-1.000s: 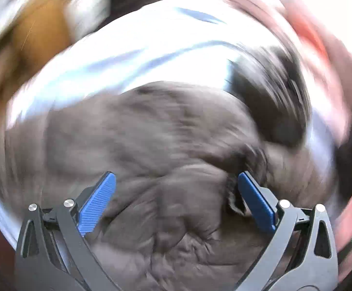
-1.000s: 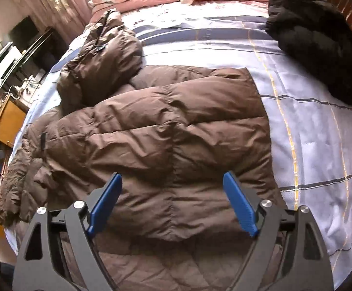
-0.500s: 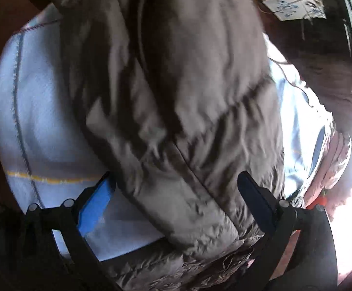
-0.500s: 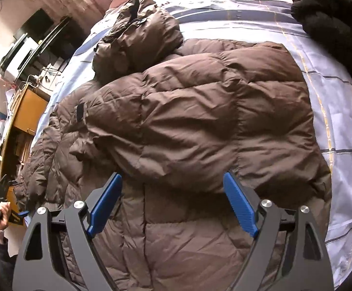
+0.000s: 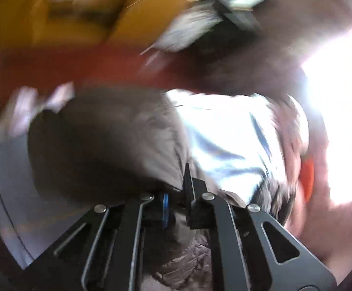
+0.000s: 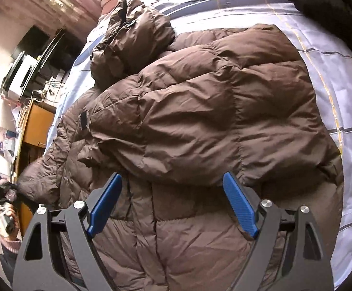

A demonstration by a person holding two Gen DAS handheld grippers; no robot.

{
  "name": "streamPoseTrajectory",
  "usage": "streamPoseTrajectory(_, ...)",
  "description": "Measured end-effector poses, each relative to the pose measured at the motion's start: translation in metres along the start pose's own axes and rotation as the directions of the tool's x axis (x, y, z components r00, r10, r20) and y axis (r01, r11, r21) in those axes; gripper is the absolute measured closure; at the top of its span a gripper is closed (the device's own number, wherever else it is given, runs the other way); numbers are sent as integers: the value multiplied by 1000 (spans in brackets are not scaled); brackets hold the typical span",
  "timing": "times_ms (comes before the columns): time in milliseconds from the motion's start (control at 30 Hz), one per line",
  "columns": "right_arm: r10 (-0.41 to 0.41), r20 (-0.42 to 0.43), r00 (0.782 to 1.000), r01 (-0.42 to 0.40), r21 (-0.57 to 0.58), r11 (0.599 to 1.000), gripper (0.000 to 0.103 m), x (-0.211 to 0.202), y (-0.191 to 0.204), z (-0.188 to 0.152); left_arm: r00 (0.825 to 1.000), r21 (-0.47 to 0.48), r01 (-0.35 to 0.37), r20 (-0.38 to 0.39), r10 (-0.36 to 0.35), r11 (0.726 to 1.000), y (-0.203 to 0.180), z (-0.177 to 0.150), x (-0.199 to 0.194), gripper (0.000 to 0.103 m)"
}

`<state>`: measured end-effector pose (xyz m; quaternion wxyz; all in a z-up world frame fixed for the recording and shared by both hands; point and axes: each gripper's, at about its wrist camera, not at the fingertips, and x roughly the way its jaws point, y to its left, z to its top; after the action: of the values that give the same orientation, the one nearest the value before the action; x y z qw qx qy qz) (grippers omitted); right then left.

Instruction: Fold large clothes

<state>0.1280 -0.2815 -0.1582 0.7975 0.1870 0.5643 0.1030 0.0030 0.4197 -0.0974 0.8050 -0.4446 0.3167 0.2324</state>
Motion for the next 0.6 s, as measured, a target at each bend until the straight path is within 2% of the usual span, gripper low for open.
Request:
streamPoseTrajectory(33, 1, 2, 1000, -1, 2, 1000, 17, 0, 0, 1, 999, 110, 36, 16, -38, 993, -30, -9, -6, 94)
streamPoseTrajectory(67, 1, 4, 1000, -1, 3, 1000, 17, -1, -1, 1, 996, 257, 87, 11, -93, 963, -69, -28, -13, 93)
streamPoseTrajectory(100, -2, 8, 1000, 2, 3, 1000, 17, -2, -1, 1, 993, 380, 112, -2, -121, 918, -100, -49, -17, 92)
streamPoseTrajectory(133, -8, 12, 1000, 8, 3, 1000, 17, -3, -1, 2, 991, 464, 123, -15, -131, 877, -122, -67, -19, 92)
streamPoseTrajectory(167, -13, 15, 1000, 13, 4, 1000, 17, -3, -2, 2, 988, 588, 152, -58, -146, 794, -154, -104, -19, 91)
streamPoseTrajectory(233, -21, 19, 1000, 21, 13, 1000, 17, -4, -5, 3, 971, 681, 239, -169, -170, 692, -183, -152, -15, 91)
streamPoseTrajectory(267, -21, 19, 1000, 20, 21, 1000, 17, -4, -8, 4, 952, 718, 304, -254, -171, 626, -197, -184, -10, 90)
streamPoseTrajectory(333, -19, 22, 1000, 18, 37, 999, 17, -5, -13, 6, 923, 776, 373, -366, -119, 508, -212, -239, -3, 88)
streamPoseTrajectory(367, -21, 24, 1000, 20, 45, 999, 17, -6, -16, 8, 905, 802, 404, -420, -66, 439, -217, -271, 7, 86)
streamPoseTrajectory(433, -27, 29, 999, 26, 63, 998, 17, -8, -22, 11, 884, 830, 433, -467, 15, 352, -210, -315, 8, 72)
streamPoseTrajectory(467, -29, 30, 999, 27, 73, 997, 17, -8, -25, 12, 880, 851, 437, -471, 56, 292, -209, -336, 10, 62)
streamPoseTrajectory(533, -25, 34, 999, 22, 98, 995, 17, -11, -32, 14, 890, 882, 429, -450, 78, 196, -206, -358, 6, 52)
streamPoseTrajectory(600, -21, 41, 999, 16, 129, 991, 17, -15, -37, 15, 897, 892, 422, -437, 71, 161, -211, -356, 8, 36)
